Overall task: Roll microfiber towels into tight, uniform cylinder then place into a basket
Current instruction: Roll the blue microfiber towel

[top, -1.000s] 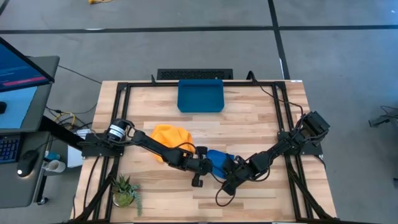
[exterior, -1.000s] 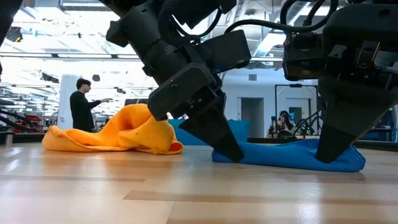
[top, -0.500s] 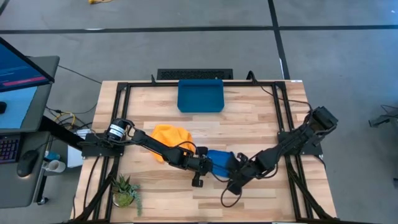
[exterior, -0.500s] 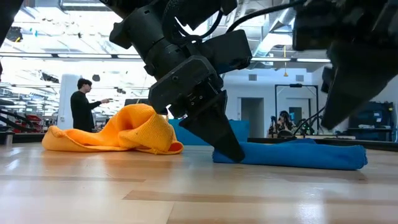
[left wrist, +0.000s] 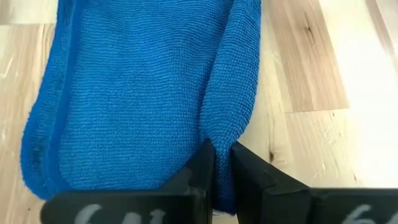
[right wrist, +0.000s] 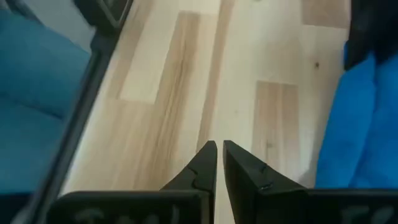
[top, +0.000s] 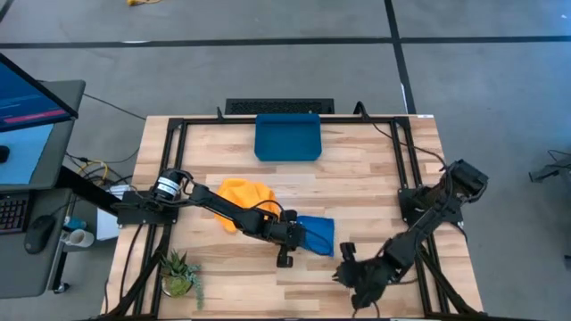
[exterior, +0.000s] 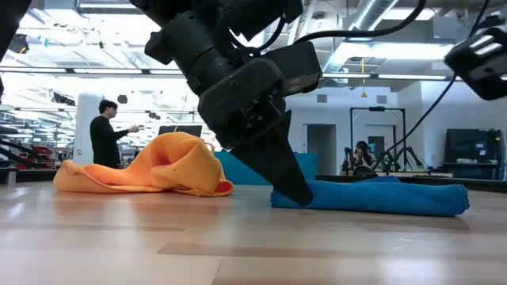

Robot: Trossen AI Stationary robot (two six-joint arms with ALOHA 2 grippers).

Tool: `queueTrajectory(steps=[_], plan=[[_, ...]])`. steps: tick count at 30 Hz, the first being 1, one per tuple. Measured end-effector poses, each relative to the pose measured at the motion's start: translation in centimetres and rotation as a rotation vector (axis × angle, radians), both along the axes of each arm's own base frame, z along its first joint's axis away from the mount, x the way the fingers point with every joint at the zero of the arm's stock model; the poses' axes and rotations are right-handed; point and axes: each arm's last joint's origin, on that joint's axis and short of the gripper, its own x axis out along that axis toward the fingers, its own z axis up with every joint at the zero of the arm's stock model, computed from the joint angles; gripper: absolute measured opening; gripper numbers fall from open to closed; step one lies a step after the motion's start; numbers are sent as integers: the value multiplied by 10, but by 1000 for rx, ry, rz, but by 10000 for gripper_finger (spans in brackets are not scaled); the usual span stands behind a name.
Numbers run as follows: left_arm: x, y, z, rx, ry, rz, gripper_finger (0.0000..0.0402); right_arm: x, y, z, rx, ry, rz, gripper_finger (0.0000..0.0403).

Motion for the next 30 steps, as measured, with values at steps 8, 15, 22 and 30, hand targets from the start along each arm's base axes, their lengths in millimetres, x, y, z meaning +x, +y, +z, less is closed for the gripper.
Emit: queueTrajectory(steps=[8,15,22,30], plan=[[2,4,0,-66,13,16,23,9,-4,-18,-84,2,-28,74],[2,6,0,-90,20,8,23,17,-12,-18,-163,-11,27,129],[2,6,0,-97,22,4,23,20,-22,-30,-246,50,12,165],[2,6,0,-97,23,3,23,25,-27,-43,-269,91,-28,167]])
